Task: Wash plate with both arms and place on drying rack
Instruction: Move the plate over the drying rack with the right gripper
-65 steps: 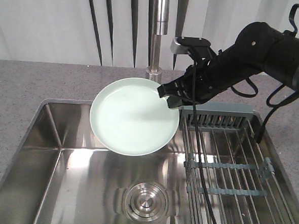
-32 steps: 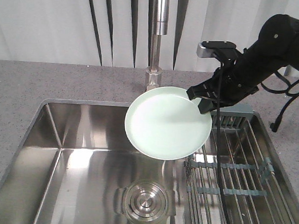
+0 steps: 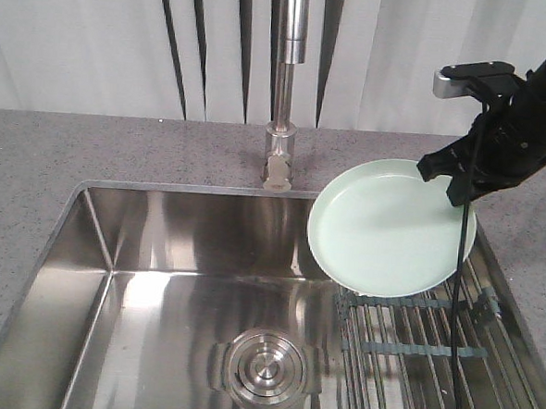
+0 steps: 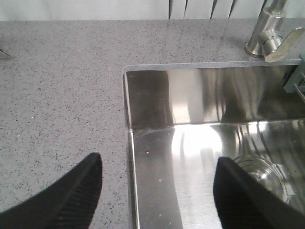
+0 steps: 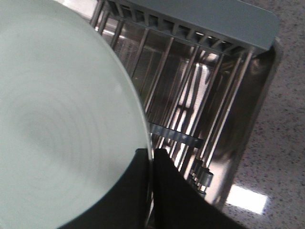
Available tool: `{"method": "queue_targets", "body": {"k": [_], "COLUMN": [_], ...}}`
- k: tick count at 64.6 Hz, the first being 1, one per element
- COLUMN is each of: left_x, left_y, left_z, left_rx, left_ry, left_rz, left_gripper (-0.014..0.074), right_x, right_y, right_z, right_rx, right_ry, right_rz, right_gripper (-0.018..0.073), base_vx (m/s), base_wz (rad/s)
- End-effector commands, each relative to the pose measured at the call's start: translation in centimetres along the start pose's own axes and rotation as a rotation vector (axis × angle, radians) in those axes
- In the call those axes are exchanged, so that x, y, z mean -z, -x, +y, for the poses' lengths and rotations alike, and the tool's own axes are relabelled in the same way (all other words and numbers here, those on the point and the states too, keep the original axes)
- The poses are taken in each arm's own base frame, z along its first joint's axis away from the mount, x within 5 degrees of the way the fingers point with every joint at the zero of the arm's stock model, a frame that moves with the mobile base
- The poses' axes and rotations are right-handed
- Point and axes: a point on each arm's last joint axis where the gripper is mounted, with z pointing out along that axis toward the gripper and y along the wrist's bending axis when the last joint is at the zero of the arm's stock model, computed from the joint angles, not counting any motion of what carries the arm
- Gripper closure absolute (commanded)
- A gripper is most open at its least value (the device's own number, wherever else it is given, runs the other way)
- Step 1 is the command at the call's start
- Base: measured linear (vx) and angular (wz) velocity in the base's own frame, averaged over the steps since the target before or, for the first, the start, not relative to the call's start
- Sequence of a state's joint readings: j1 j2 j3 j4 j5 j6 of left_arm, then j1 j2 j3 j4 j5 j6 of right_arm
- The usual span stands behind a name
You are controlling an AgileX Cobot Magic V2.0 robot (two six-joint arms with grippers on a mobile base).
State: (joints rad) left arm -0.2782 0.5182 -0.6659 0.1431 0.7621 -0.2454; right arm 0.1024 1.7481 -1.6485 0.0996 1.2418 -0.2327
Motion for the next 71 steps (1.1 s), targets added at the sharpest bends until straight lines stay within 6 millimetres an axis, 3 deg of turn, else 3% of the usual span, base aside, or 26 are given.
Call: {"method": "queue_targets", "body": {"k": [1,35,57,71], "left_x": [0.4,0.4,0.4,0.4], "left_y": [1.2,1.2,1.2,1.2], "left_z": [-0.2,-0.2,-0.2,-0.2], "left_rx": [0.003,0.003,0.003,0.003], "left_ry": [-0.016,-0.016,-0.016,-0.016], "left_rz": [-0.079,-0.079,-0.079,-0.079], "left_gripper": [0.0132,0.0132,0.0132,0.0132], "right_x": [3.0,-1.6,-2.2,-3.9], "right_y": [-0.8,-4.5,-4.6,-4.2], "right_z": [-0.3,-3.1,-3.7,-4.0], "right_rx": [-0.003,-0.084,-0.045,-0.007], "right_ry": [-0.034,-0.104,-0.163,-0.163], "right_rz": [-0.026,0.082,0.088,0.109], "right_gripper": [0.0561,0.0561,0.0561,0.0553], "base_vx": [0.00,0.00,0.00,0.00], "base_wz": [0.00,0.00,0.00,0.00]}}
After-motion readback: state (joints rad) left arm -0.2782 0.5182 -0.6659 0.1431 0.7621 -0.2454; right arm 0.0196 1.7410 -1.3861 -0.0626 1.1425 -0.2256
